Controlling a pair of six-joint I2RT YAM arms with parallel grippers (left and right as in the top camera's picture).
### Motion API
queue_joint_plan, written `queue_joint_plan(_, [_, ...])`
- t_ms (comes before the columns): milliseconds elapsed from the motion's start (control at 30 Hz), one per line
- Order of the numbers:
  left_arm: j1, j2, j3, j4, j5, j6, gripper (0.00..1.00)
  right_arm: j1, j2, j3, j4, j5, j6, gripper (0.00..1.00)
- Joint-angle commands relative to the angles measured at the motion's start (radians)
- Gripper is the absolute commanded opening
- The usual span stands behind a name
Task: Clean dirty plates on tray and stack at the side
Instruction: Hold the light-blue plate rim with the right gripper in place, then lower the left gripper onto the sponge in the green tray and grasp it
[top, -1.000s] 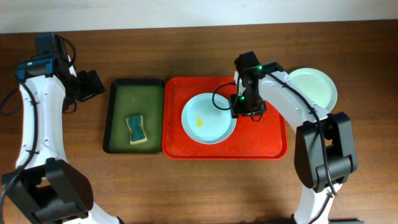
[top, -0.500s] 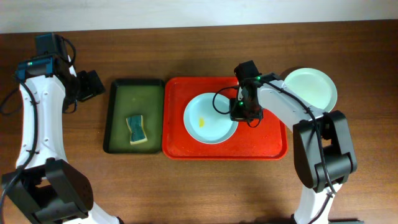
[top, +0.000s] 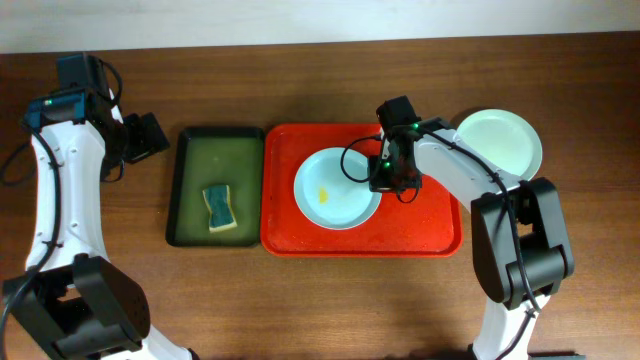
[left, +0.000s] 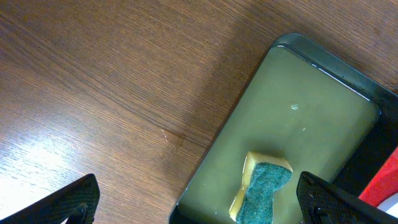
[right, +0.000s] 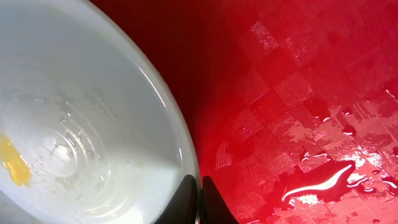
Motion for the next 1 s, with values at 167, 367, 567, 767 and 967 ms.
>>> queue_joint_plan(167, [0.003, -0.012, 0.016, -0.079, 0.146, -0.014, 0.99, 0.004, -0.009, -0.009, -0.014, 0.010, -0.024, 0.04])
queue_joint_plan(367, [-0.092, -0.008, -0.124, -0.175, 0.241, -0.012, 0.72, 0.004, -0.009, -0.009, -0.014, 0.010, -0.024, 0.04])
queue_joint_plan(567, [-0.191, -0.007, -0.259, -0.035, 0.239, -0.013, 0.99, 0.004, -0.009, -0.009, -0.014, 0.010, -0.024, 0.04])
queue_joint_plan(767, [-0.201, -0.007, -0.328, 0.048, 0.133, -0.013, 0.21, 0.004, -0.009, -0.009, -0.013, 0.010, -0.024, 0.04])
queue_joint_plan(967, [-0.229, -0.006, -0.515, 0.292, 0.133, -0.013, 0.31, 0.004, -0.009, -0.009, -0.013, 0.009, -0.023, 0.04])
